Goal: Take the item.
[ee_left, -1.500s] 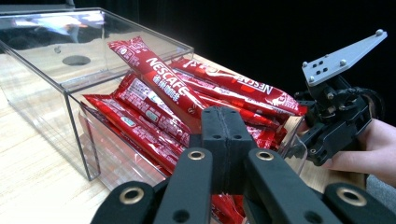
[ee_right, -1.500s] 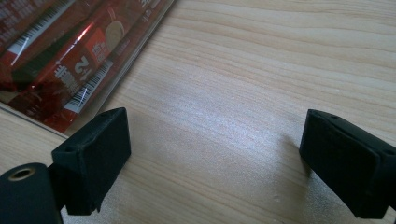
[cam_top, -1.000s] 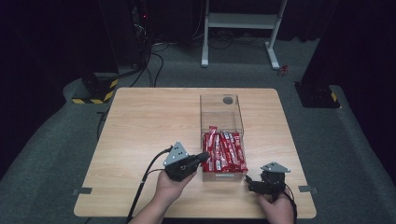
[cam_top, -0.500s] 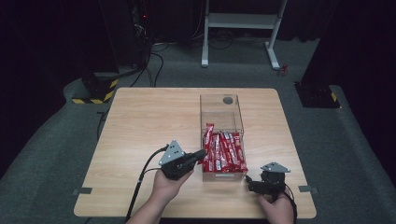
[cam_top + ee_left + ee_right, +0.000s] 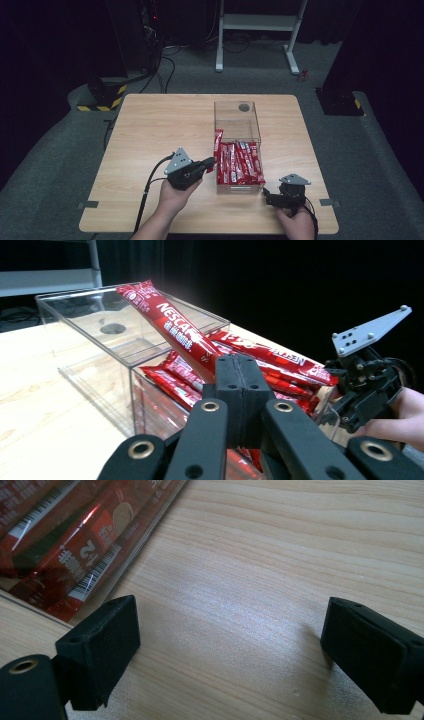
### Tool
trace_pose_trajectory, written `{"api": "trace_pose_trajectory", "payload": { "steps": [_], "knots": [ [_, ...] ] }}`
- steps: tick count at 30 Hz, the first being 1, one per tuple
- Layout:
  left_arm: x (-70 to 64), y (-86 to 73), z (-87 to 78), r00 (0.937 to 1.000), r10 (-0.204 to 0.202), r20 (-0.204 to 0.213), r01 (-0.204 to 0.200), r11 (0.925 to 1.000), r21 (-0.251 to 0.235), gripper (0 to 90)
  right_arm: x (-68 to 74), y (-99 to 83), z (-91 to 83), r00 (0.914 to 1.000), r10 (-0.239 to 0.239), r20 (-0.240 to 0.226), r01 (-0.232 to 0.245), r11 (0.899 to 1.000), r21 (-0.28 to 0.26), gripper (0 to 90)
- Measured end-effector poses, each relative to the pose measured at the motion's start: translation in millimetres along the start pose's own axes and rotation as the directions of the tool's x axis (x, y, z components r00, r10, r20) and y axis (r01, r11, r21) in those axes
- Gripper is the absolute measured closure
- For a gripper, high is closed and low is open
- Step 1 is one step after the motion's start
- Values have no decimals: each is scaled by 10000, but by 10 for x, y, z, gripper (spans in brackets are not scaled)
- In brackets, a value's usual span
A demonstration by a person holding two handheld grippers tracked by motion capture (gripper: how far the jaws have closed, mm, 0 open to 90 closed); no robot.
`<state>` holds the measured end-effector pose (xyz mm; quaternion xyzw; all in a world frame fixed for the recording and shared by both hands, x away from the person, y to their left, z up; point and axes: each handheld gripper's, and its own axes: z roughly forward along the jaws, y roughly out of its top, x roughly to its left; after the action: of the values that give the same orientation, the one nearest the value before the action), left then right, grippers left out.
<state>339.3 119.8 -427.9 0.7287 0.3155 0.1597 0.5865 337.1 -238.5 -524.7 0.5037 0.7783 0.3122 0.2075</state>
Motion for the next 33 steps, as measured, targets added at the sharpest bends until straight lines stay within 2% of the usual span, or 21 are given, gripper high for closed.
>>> {"api": "trace_pose_trajectory", "payload": {
  "steps": [12,33],
  "knots": [
    [105,0,-68,9992,110,-384,-109,9999,21,900,-1,1,1,10000,-32,-18,32,10000,9,82],
    [412,-58,-259,9928,-193,-1180,194,9998,1,900,-2,1,1,10000,-33,-19,33,10000,8,81]
  ]
}}
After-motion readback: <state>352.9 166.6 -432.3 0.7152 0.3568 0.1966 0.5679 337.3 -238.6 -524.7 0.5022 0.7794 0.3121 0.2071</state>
